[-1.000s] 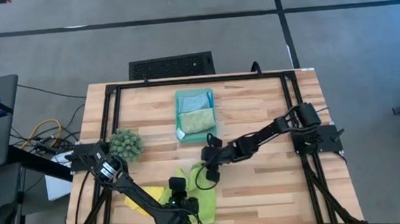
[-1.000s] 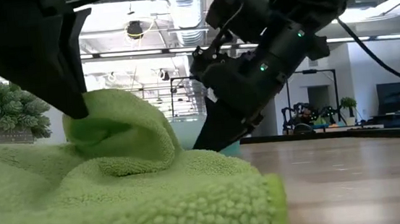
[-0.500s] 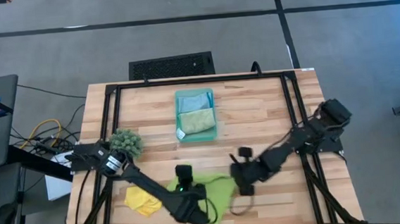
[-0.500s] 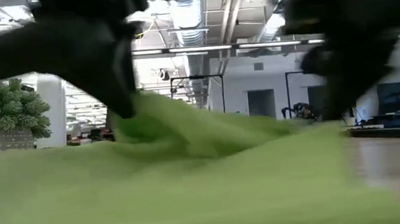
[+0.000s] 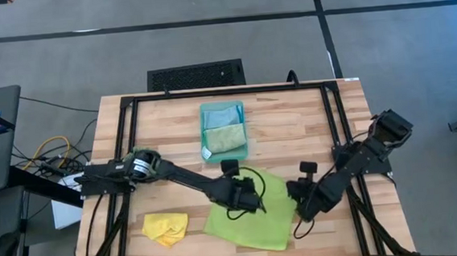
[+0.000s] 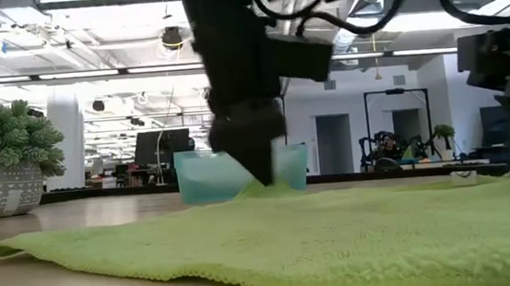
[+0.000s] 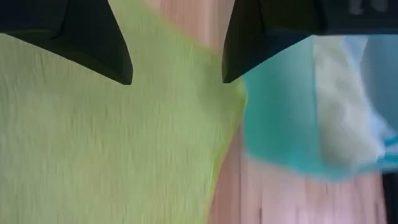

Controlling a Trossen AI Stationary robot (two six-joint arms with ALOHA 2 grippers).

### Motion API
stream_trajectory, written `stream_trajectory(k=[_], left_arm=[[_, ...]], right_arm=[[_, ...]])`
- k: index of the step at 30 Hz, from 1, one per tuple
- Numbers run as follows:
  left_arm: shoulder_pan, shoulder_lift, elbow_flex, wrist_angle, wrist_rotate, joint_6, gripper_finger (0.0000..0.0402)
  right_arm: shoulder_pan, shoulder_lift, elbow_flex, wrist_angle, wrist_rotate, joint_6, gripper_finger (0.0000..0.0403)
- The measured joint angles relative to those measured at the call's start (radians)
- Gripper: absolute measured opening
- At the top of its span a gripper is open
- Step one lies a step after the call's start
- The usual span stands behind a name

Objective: Fold microfiber towels
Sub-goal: Fold the light green microfiber cloth

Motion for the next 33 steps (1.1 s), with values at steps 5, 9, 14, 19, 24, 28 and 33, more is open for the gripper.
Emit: stream_trajectory(k=[5,9,14,19,24,28,33], left_arm=[[0.014,0.0,-0.088,0.177,-0.069,0.059,0.023],[0.009,0.0,-0.123,0.112,-0.227,-0.124,0.0216],[-0.022,0.0,-0.126,-0.048,-0.234,-0.285,0.0192],[-0.031,0.0,-0.159,-0.056,-0.113,-0.321,0.0169],[-0.077,-0.002,-0.162,-0.092,-0.096,-0.413,0.0156],[-0.128,-0.007,-0.134,-0.177,-0.131,-0.526,0.0154],[-0.173,-0.008,-0.115,-0.172,-0.178,-0.594,0.0153]], right_arm=[[0.015,0.0,-0.004,0.034,-0.003,-0.001,0.0025],[0.015,0.0,-0.004,0.046,-0.012,-0.001,0.0025],[0.012,0.0,-0.004,0.029,0.003,-0.002,0.0018],[-0.033,-0.001,-0.011,0.038,0.231,0.008,0.002],[-0.146,-0.001,-0.025,-0.037,0.333,0.14,0.0022],[-0.193,-0.001,-0.025,-0.134,0.371,0.22,0.0042],[-0.173,-0.054,-0.003,-0.152,0.383,0.223,0.0116]])
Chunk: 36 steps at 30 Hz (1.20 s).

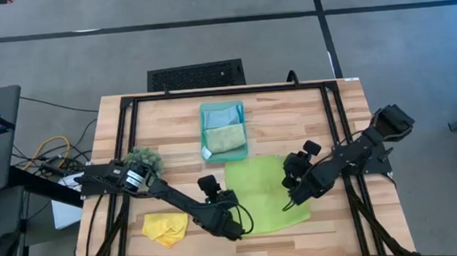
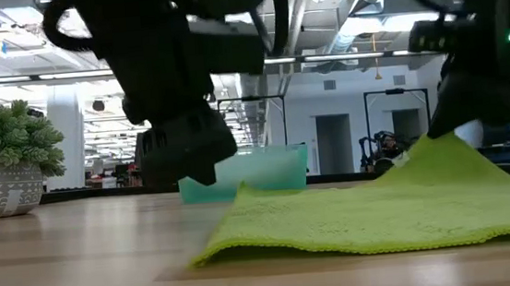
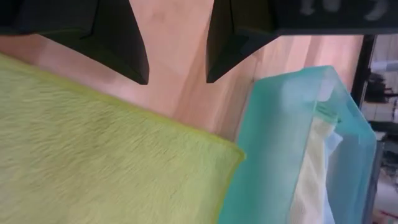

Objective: Fold microfiber towels
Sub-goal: Fold the light green microfiber cloth

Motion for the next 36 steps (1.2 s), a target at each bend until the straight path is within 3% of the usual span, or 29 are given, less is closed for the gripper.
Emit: stream_trajectory(k=[4,7,13,17,20,23,27,32,36], left_arm=[[-0.016,0.0,0.017,0.053,-0.001,0.013,0.0153],[-0.017,0.0,0.018,0.21,0.056,0.116,0.0153],[0.007,0.035,0.019,0.567,0.208,0.37,0.0153],[0.021,0.041,0.02,0.576,0.236,0.387,0.0153],[0.023,0.04,0.022,0.499,0.231,0.355,0.0153],[0.023,0.038,0.023,0.395,0.212,0.305,0.0153],[0.009,0.037,0.022,0.292,0.184,0.25,0.0153],[-0.015,0.036,0.045,0.281,0.191,0.239,0.0153],[-0.031,0.038,0.072,0.311,0.247,0.26,0.0153]], right_arm=[[0.062,-0.076,0.032,-0.02,-0.023,0.0,0.0184],[0.143,-0.132,0.042,0.003,-0.099,-0.006,0.0221],[0.324,-0.191,0.044,0.069,-0.118,0.01,0.0241],[0.374,-0.189,0.043,0.062,-0.045,0.023,0.0231],[0.363,-0.182,0.044,0.08,-0.056,0.019,0.0221],[0.315,-0.16,0.04,0.118,-0.134,-0.034,0.0208],[0.219,-0.108,-0.025,0.327,-0.247,-0.231,0.0183],[0.074,-0.041,-0.101,0.623,-0.355,-0.435,0.0132],[-0.007,-0.013,-0.106,0.654,-0.403,-0.452,0.009]])
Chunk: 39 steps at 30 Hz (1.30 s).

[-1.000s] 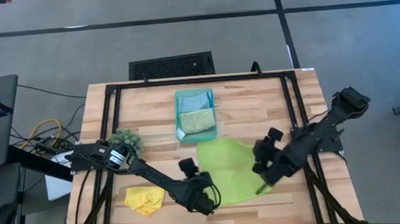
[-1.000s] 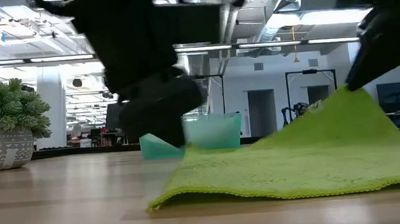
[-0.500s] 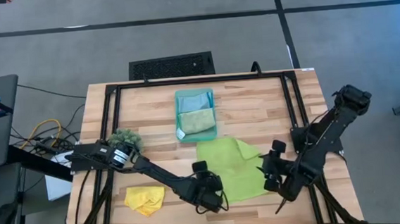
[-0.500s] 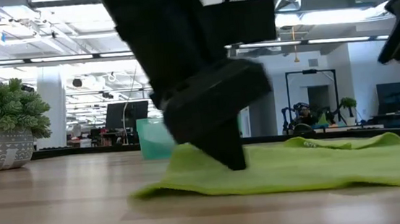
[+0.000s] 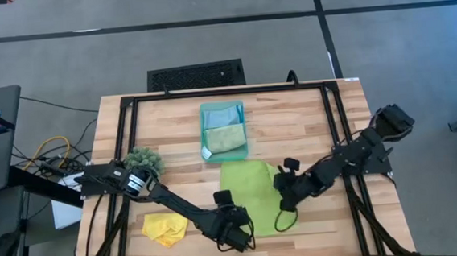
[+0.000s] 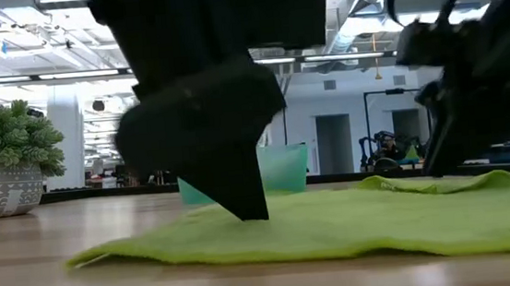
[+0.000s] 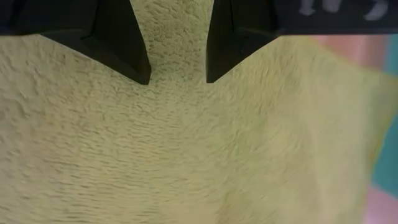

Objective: Fold microfiber towels
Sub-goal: Fold the light green microfiber cloth

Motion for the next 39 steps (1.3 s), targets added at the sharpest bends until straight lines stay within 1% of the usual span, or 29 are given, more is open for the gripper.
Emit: stream_trajectory(k=[4,8,10,14,16,20,23,26,29,32,37,39], left_arm=[[0.001,-0.006,-0.021,0.073,0.075,0.039,0.0153],[0.001,-0.01,-0.046,0.099,0.091,0.045,0.0153],[0.001,-0.009,-0.046,0.094,0.093,0.036,0.0153],[0.002,-0.007,-0.047,0.094,0.098,0.038,0.0153],[0.002,-0.007,-0.047,0.094,0.099,0.039,0.0153],[0.002,-0.007,-0.048,0.094,0.101,0.039,0.0153],[0.0,-0.007,-0.048,0.094,0.103,0.04,0.0153],[0.0,-0.007,-0.047,0.093,0.104,0.04,0.0153],[-0.001,-0.006,-0.034,0.082,0.103,0.046,0.0153],[-0.004,-0.004,-0.02,0.07,0.102,0.054,0.0153],[-0.017,0.002,0.003,0.052,0.066,0.055,0.0153],[-0.021,0.002,0.013,0.041,0.063,0.05,0.0153]], right_arm=[[-0.05,0.041,0.0,-0.035,-0.047,0.038,0.0061],[-0.073,0.071,0.007,-0.066,-0.018,0.1,0.0046],[-0.074,0.064,0.005,-0.109,0.032,0.134,0.004],[-0.056,-0.015,-0.003,-0.226,0.111,0.214,0.0033],[-0.047,-0.065,0.0,-0.29,0.154,0.271,0.0031],[-0.043,-0.116,-0.001,-0.396,0.251,0.409,0.0027],[-0.042,-0.122,-0.001,-0.455,0.303,0.476,0.0027],[-0.043,-0.1,-0.001,-0.47,0.328,0.482,0.0031],[-0.043,-0.076,-0.001,-0.47,0.35,0.476,0.0041],[-0.043,-0.069,-0.001,-0.487,0.35,0.471,0.0064],[-0.036,-0.093,-0.001,-0.528,0.342,0.475,0.0128],[-0.021,-0.12,-0.001,-0.549,0.301,0.483,0.0154]])
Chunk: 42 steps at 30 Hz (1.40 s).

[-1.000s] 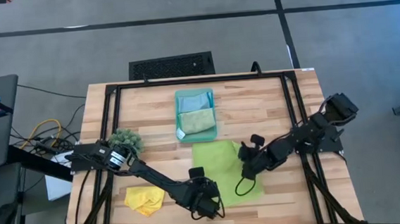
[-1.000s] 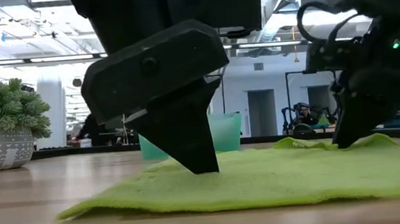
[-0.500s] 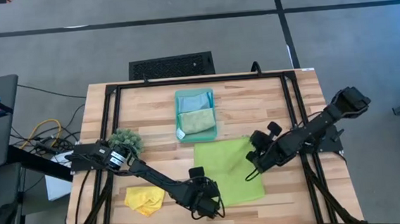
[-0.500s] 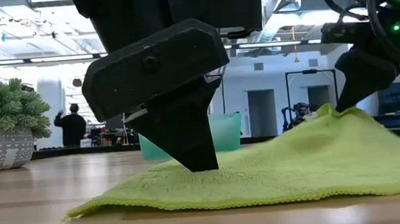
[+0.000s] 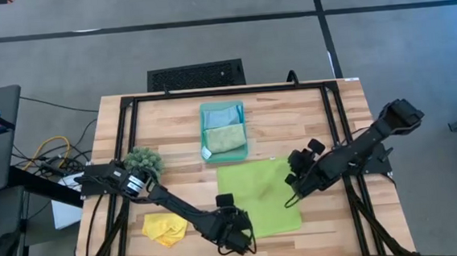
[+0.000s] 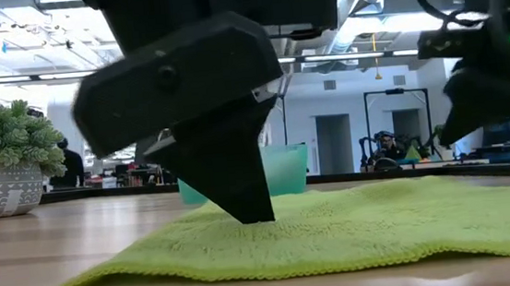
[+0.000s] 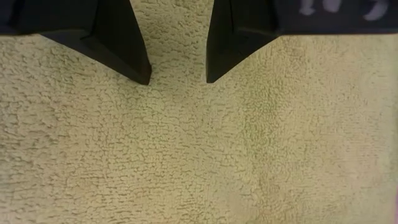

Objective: Fold microfiber towels
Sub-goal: Fold the light green microfiber cloth

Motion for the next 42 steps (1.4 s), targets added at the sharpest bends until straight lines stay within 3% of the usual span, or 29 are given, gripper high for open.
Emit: stream_trajectory(k=[6,10,15,20,24,28,30,42], left_arm=[[0.0,0.001,0.007,-0.004,-0.022,-0.008,0.0153],[0.017,0.001,0.001,-0.009,-0.034,-0.019,0.0153],[0.034,0.004,0.001,-0.027,-0.042,-0.036,0.0153],[0.034,0.006,0.002,-0.029,-0.053,-0.035,0.0153],[0.03,0.005,0.009,-0.045,-0.075,-0.045,0.0153],[0.021,-0.001,0.048,-0.053,-0.08,-0.055,0.0153],[0.018,-0.002,0.051,-0.04,-0.08,-0.051,0.0153],[0.029,0.037,0.051,0.014,-0.027,-0.028,0.0153]], right_arm=[[0.143,-0.068,0.0,0.171,-0.277,-0.157,0.0196],[0.267,-0.068,0.001,0.399,-0.438,-0.337,0.0198],[0.355,-0.017,0.002,0.526,-0.628,-0.35,0.0181],[0.35,0.096,0.002,0.574,-0.628,-0.432,0.0143],[0.301,0.181,0.018,0.601,-0.681,-0.492,0.0083],[0.266,0.198,0.054,0.536,-0.732,-0.501,0.002],[0.26,0.188,0.067,0.518,-0.761,-0.497,0.0009],[0.276,0.141,0.069,0.556,-0.777,-0.372,0.0112]])
